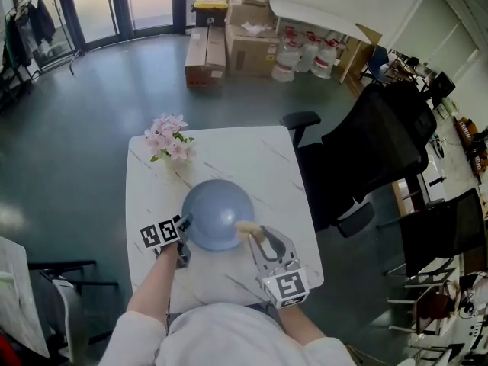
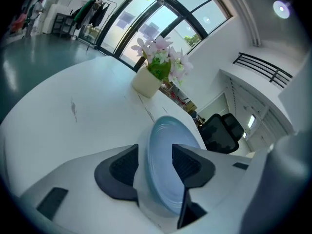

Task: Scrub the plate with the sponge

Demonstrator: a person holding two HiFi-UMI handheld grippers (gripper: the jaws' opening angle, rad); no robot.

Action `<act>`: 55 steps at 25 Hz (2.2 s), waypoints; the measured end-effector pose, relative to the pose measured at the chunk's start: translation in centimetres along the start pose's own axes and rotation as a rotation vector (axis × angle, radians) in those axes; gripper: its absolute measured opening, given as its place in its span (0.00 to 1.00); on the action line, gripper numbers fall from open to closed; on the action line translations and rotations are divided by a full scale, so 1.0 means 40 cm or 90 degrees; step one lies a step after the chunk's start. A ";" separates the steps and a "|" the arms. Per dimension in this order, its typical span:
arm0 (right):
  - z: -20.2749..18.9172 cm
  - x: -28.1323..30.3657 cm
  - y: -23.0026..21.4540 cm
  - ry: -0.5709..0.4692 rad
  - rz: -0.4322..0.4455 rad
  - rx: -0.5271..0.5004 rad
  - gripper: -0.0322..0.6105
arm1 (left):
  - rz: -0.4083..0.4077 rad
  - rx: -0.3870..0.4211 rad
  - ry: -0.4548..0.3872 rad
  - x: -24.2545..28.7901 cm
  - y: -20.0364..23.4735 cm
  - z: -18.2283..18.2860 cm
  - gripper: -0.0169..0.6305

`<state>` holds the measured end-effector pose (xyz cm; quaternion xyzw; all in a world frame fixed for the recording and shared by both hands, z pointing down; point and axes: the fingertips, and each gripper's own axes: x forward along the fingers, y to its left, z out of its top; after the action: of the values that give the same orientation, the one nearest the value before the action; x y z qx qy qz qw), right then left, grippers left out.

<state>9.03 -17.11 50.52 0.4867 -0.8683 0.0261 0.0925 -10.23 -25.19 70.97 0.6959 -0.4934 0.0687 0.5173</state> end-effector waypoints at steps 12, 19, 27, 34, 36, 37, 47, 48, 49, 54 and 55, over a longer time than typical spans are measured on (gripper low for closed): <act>0.042 0.000 -0.014 -0.024 -0.014 -0.003 0.23 | -0.072 0.273 -0.143 -0.182 -0.197 0.119 0.09; 0.069 -0.016 -0.022 -0.045 -0.029 -0.003 0.23 | -0.125 0.415 -0.205 -0.307 -0.339 0.130 0.08; 0.096 -0.047 -0.008 -0.063 -0.042 -0.001 0.23 | -0.145 0.469 -0.241 -0.410 -0.408 0.107 0.08; 0.103 -0.069 0.005 -0.071 -0.047 -0.004 0.23 | -0.139 0.485 -0.249 -0.446 -0.420 0.076 0.08; 0.104 -0.074 0.006 -0.071 -0.050 -0.005 0.23 | -0.137 0.488 -0.250 -0.453 -0.424 0.071 0.08; 0.105 -0.077 0.007 -0.071 -0.052 -0.008 0.23 | -0.136 0.490 -0.250 -0.455 -0.425 0.069 0.08; 0.106 -0.085 0.012 -0.063 -0.060 -0.020 0.23 | -0.136 0.479 -0.249 -0.464 -0.423 0.053 0.08; 0.107 -0.086 0.011 -0.064 -0.060 -0.020 0.23 | -0.137 0.477 -0.250 -0.465 -0.424 0.053 0.08; 0.107 -0.086 0.010 -0.064 -0.061 -0.019 0.23 | -0.138 0.475 -0.251 -0.466 -0.426 0.053 0.08; 0.106 -0.088 0.010 -0.060 -0.063 -0.020 0.23 | -0.145 0.470 -0.251 -0.468 -0.429 0.050 0.08; 0.105 -0.089 0.011 -0.060 -0.064 -0.022 0.23 | -0.146 0.469 -0.250 -0.468 -0.428 0.049 0.08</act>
<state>9.88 -14.45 45.74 0.5284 -0.8467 -0.0165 0.0608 -7.50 -15.60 47.55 0.8841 -0.4447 0.0487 0.1349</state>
